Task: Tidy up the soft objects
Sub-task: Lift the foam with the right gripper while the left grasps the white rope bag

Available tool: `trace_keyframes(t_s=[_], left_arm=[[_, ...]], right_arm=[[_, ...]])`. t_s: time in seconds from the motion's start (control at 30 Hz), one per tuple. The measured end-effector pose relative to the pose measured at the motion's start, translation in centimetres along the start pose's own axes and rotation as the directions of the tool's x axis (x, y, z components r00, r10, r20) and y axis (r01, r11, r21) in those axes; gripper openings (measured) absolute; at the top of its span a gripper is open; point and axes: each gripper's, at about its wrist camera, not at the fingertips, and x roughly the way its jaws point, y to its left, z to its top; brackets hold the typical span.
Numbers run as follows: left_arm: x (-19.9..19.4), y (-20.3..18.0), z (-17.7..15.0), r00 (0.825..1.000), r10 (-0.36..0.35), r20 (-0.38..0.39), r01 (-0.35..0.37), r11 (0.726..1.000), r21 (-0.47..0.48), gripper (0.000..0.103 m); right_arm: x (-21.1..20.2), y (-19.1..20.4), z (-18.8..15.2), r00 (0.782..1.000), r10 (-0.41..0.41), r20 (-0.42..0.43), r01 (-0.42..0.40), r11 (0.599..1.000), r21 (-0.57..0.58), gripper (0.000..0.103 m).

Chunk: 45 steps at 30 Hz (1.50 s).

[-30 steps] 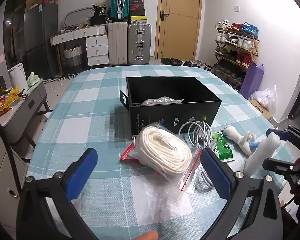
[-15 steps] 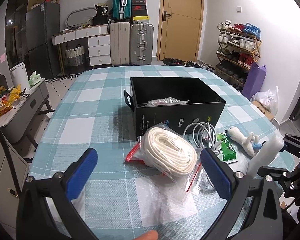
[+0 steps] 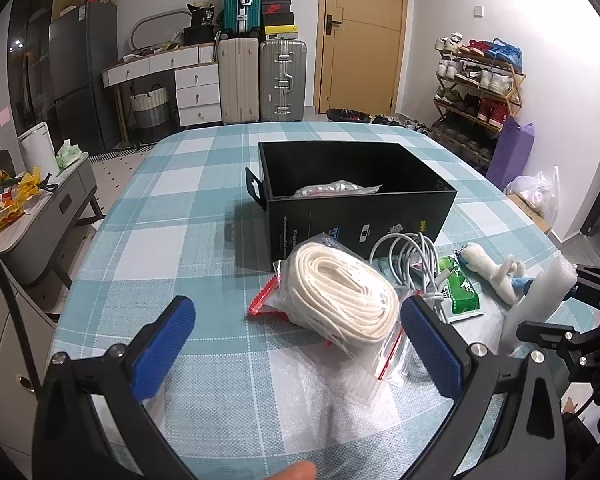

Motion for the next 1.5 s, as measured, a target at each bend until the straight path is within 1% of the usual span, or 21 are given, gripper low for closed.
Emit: trace_keyframes(t_s=[0.07, 0.13, 0.2, 0.4, 0.6, 0.7, 0.83, 0.9, 1.0, 1.07, 1.27, 1.4, 1.5], left_arm=[[0.2, 0.0, -0.1, 1.000, 0.000, -0.006, 0.000, 1.000, 0.001, 0.103], [0.4, -0.1, -0.2, 1.000, 0.002, -0.010, -0.002, 1.000, 0.003, 0.103], [0.5, -0.1, -0.3, 1.000, 0.003, -0.015, -0.003, 1.000, 0.003, 0.103], [0.8, -0.3, -0.5, 1.000, 0.003, -0.023, -0.003, 1.000, 0.004, 0.103], [1.2, -0.6, -0.7, 0.999, 0.013, -0.036, -0.013, 1.000, 0.002, 0.103], [1.7, -0.9, -0.6, 0.999, 0.014, -0.045, -0.014, 1.000, -0.013, 0.103], [2.8, -1.2, -0.2, 0.997, 0.053, -0.057, -0.054, 0.998, -0.022, 0.103], [3.5, -1.0, 0.2, 0.996, 0.058, -0.070, -0.063, 0.996, -0.065, 0.103], [4.4, -0.8, 0.7, 0.995, 0.037, -0.089, -0.047, 0.992, -0.115, 0.103], [4.9, -0.9, 1.0, 0.994, 0.043, -0.098, -0.055, 0.990, -0.130, 0.103], [5.8, -1.6, 1.7, 0.991, 0.066, -0.120, -0.081, 0.988, -0.129, 0.103], [6.7, -1.6, 1.7, 0.983, 0.097, -0.157, -0.118, 0.984, -0.130, 0.103], [6.5, -1.5, 1.4, 0.980, 0.094, -0.175, -0.114, 0.987, -0.113, 0.103]], right_arm=[[0.0, 0.0, 0.0, 1.000, 0.007, 0.004, -0.007, 1.000, -0.004, 0.049], [0.0, 0.2, 0.0, 1.000, 0.008, 0.009, -0.008, 1.000, -0.012, 0.042], [-0.1, 0.3, 0.1, 1.000, 0.008, 0.015, -0.008, 1.000, -0.019, 0.038], [-0.4, 0.9, 0.3, 0.999, 0.014, 0.039, -0.013, 1.000, -0.025, 0.038], [-1.2, 1.1, 0.8, 0.995, 0.032, 0.097, -0.032, 0.999, 0.002, 0.038], [-1.5, 1.1, 1.0, 0.992, 0.023, 0.122, -0.025, 1.000, 0.018, 0.038], [-2.0, 1.2, 1.3, 0.988, 0.017, 0.155, -0.022, 0.999, 0.030, 0.038], [-2.3, 1.1, 1.4, 0.986, 0.015, 0.164, -0.021, 0.999, 0.034, 0.038], [-2.6, 0.9, 1.4, 0.985, 0.010, 0.174, -0.018, 0.999, 0.043, 0.038], [-2.6, 0.7, 1.4, 0.984, 0.008, 0.175, -0.017, 0.999, 0.049, 0.038], [-2.6, 0.6, 1.3, 0.984, 0.004, 0.178, -0.014, 0.998, 0.054, 0.038], [-2.7, 0.7, 1.3, 0.984, 0.005, 0.176, -0.015, 0.999, 0.052, 0.038], [-2.6, 0.7, 1.3, 0.984, 0.004, 0.176, -0.014, 0.999, 0.051, 0.038]])
